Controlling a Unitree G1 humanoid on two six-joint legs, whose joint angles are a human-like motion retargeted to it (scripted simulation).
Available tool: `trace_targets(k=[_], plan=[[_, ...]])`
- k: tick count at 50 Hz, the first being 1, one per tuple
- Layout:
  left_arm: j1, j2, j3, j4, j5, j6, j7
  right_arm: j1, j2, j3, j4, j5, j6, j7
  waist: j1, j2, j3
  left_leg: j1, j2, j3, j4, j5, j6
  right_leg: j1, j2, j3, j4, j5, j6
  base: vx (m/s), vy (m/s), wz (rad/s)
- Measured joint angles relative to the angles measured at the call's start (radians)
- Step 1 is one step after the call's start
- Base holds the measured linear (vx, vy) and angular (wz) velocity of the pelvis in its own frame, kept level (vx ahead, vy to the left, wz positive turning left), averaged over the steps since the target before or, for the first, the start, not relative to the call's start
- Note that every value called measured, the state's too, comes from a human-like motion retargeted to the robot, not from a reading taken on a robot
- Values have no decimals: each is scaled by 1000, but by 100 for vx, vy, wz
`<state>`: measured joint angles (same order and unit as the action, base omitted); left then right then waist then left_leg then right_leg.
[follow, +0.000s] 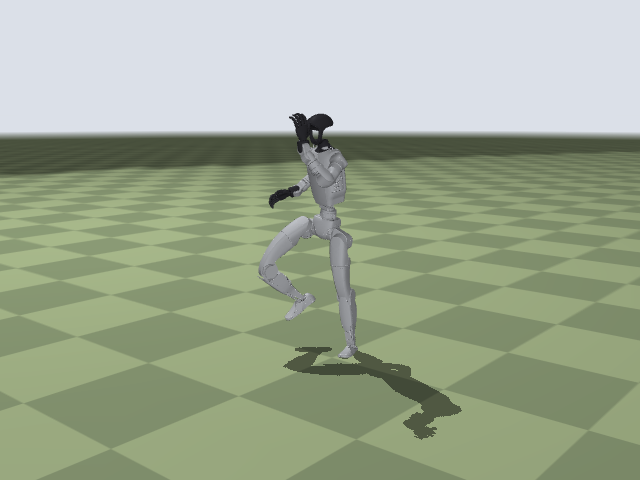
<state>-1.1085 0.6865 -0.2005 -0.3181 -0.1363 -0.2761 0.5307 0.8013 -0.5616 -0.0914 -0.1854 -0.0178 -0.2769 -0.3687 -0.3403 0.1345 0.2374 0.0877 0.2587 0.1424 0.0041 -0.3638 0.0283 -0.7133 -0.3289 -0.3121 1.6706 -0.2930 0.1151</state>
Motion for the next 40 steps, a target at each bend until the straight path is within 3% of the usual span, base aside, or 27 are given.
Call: trace_targets(k=[3,6,10,13,15,17,20,23,27,32,36,40], plan=[[22,-21,-30,-8,-39,-7,3,-1,-13,19,-2,31,13,8,35,-11,-20,0,-4,16,-4,-5,-9,9,79,59,-32,16,11,2,-4,-17],[193,-79,20,17,-42,10,-74,-101,-11,53,22,6,25,37,86,-33,-70,-1,-36,37,6,-23,-14,98,109,82,-199,47,13,7,-7,-30],[629,-194,169,90,-3,44,-180,-374,21,111,67,-78,46,50,150,-82,-139,-15,-108,65,52,-55,-8,342,126,67,-711,137,15,11,-12,-36],[989,-255,257,146,-71,35,-201,-670,85,163,89,-123,67,23,247,-148,-180,-62,-171,129,118,-64,-1,543,129,44,-1160,-7,4,6,-22,-103],[1216,-274,276,165,-164,32,-248,-863,142,202,91,-120,81,-9,347,-211,-192,-144,-202,184,279,-58,41,635,111,54,-1391,-79,-5,-1,-26,-141],[1425,-259,273,150,-269,45,-329,-1029,176,235,69,-97,83,-56,462,-254,-175,-300,-159,223,629,-2,77,707,95,85,-1557,-43,-33,-1,-22,-133],[1664,-187,268,94,-381,59,-397,-1243,121,264,-10,-60,75,-107,653,-268,-118,-511,-56,225,1102,52,42,794,80,139,-1695,31,-11,2,-16,-125],[1787,-107,304,65,-403,65,-441,-1474,12,289,-50,-35,70,-107,776,-301,-84,-691,20,238,1450,-50,20,792,40,171,-1716,47,27,0,-13,-70],[1778,-100,335,100,-387,81,-448,-1717,-57,331,-36,-40,74,-135,796,-324,-61,-834,125,241,1738,-127,63,774,27,170,-1686,45,-7,1,-10,24],[1572,-199,248,159,-359,59,-325,-1794,-8,382,1,-15,102,-176,724,-338,-85,-866,64,169,1790,-137,87,784,27,129,-1666,30,-24,6,0,45],[1332,-276,157,186,-348,52,-267,-1654,66,380,11,38,71,-174,661,-321,-135,-755,-44,125,1580,-71,37,787,48,111,-1645,2,-18,8,8,18],[1037,-350,74,181,-361,35,-219,-1354,107,397,38,8,70,-148,596,-273,-149,-471,-139,115,1039,34,-5,790,86,112,-1580,-24,-12,10,15,-4]])
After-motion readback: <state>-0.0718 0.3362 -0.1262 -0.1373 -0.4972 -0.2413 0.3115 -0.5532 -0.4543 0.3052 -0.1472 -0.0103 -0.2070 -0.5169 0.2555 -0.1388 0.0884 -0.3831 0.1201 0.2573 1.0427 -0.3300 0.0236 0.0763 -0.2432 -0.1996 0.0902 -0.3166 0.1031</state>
